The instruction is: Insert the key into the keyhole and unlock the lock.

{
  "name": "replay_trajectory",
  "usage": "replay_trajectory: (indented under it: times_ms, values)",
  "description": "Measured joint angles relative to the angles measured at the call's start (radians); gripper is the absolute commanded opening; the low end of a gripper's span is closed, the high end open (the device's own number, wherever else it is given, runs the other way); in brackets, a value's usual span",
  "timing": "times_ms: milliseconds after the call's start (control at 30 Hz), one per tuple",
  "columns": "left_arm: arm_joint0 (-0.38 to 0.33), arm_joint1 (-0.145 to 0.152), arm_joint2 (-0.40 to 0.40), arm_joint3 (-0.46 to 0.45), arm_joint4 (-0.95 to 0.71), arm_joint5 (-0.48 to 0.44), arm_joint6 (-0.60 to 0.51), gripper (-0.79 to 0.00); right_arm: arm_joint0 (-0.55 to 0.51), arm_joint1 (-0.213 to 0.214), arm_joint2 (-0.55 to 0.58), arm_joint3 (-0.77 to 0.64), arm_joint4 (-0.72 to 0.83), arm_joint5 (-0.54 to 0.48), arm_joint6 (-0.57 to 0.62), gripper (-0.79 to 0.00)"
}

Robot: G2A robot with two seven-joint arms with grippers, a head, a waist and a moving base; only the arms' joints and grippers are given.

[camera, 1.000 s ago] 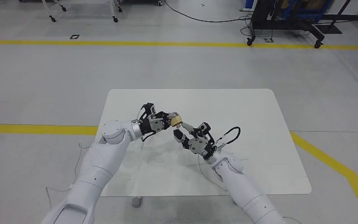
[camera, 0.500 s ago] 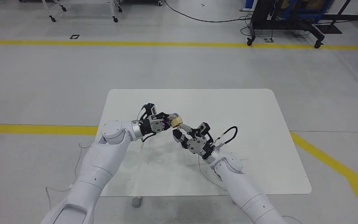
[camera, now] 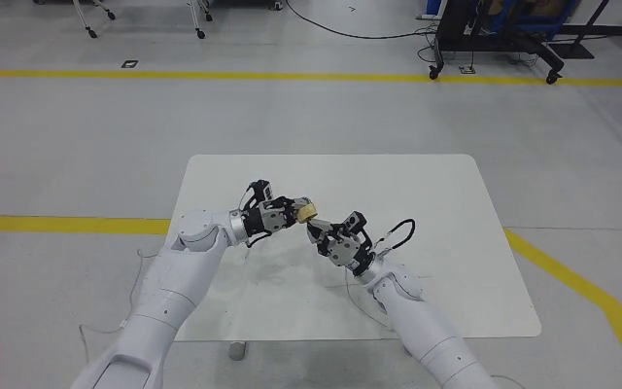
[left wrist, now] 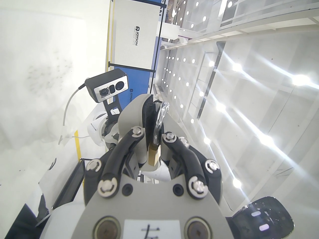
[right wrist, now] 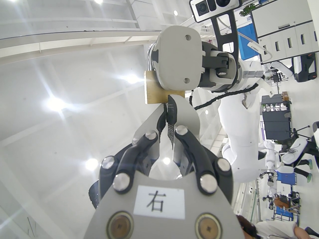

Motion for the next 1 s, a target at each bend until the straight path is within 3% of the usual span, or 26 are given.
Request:
replay_trajectory:
  times_ms: [233, 433, 600, 667, 767, 867, 1000]
  values:
    - [0.005, 0.005, 0.008, -0.031, 0.083, -0.142, -0.009, -0.785, -0.015, -0.005, 0.019, -0.002, 0.086, -0.002, 0.016, -0.785]
    - [0.039, 0.013, -0.003, -0.099, 0.236, -0.417, 0.085, -0.785, -0.023, -0.006, 0.046, 0.012, 0.206, 0.067, 0.071, -0.785]
    - [0.061, 0.016, -0.010, -0.120, 0.249, -0.456, 0.120, -0.785, -0.024, -0.005, 0.052, 0.013, 0.190, 0.075, 0.076, -0.776]
    - [0.062, 0.017, -0.014, -0.119, 0.237, -0.442, 0.125, -0.785, -0.027, -0.003, 0.052, 0.005, 0.175, 0.077, 0.076, -0.557]
    - [0.064, 0.016, -0.016, -0.119, 0.194, -0.416, 0.120, -0.785, -0.029, 0.000, 0.056, -0.009, 0.138, 0.077, 0.071, -0.449]
    - [0.063, 0.015, -0.016, -0.115, 0.159, -0.382, 0.104, -0.785, -0.034, 0.005, 0.060, -0.031, 0.081, 0.054, 0.053, -0.397]
    - [0.063, 0.015, -0.019, -0.111, 0.142, -0.362, 0.106, -0.785, -0.073, 0.019, 0.091, -0.095, -0.012, 0.006, 0.041, -0.206]
